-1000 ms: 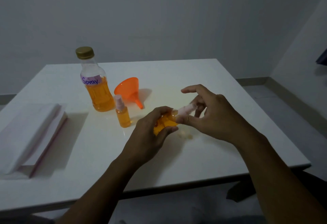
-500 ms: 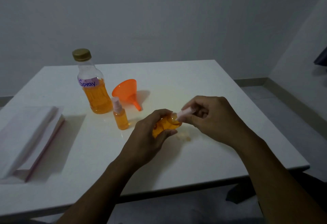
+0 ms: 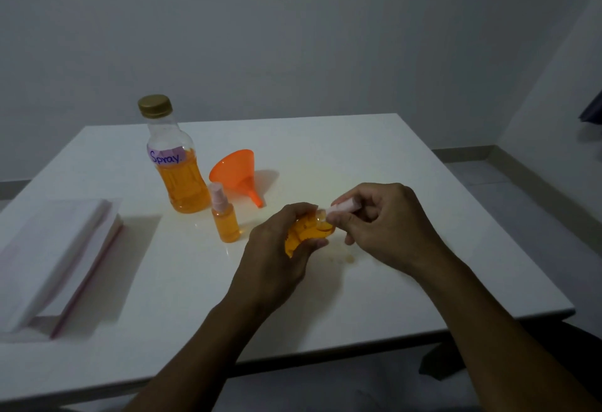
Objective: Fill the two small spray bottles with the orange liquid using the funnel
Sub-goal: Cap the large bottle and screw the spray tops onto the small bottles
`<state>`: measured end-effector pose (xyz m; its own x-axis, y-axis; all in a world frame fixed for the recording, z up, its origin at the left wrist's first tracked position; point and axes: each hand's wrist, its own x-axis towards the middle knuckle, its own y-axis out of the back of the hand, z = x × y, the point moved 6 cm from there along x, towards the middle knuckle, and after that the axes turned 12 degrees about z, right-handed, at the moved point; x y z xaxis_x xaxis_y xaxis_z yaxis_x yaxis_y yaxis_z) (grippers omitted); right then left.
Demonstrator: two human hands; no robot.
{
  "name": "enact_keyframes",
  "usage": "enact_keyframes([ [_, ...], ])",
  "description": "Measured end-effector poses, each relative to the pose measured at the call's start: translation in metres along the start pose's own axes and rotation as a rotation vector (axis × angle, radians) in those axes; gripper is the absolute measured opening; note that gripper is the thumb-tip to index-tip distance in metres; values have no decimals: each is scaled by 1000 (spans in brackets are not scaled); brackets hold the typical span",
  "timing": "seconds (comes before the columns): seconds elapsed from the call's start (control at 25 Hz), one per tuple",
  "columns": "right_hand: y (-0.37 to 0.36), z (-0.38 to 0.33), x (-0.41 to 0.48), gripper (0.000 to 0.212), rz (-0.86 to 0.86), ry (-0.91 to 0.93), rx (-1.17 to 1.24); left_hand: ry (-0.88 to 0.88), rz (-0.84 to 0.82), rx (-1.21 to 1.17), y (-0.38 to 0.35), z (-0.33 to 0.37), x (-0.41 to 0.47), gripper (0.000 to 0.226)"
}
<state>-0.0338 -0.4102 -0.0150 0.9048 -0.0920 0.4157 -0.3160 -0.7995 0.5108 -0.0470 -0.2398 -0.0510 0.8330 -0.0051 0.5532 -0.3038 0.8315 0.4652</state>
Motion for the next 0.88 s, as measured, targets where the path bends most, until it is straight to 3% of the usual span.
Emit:
enact_keyframes([
  [0.12, -3, -3, -2, 24, 79, -18, 23, -57, 114, 56, 3, 5, 2, 48],
  [0.36, 1, 4, -6, 32, 57, -171, 220, -49, 118, 53, 6, 5, 5, 51],
  [0.64, 9, -4, -5, 14, 82, -142, 277, -32, 103, 40, 7, 3, 4, 50],
  [0.88, 59, 38, 5, 23, 360, -379, 472, 3, 22, -63, 7, 4, 5, 67],
])
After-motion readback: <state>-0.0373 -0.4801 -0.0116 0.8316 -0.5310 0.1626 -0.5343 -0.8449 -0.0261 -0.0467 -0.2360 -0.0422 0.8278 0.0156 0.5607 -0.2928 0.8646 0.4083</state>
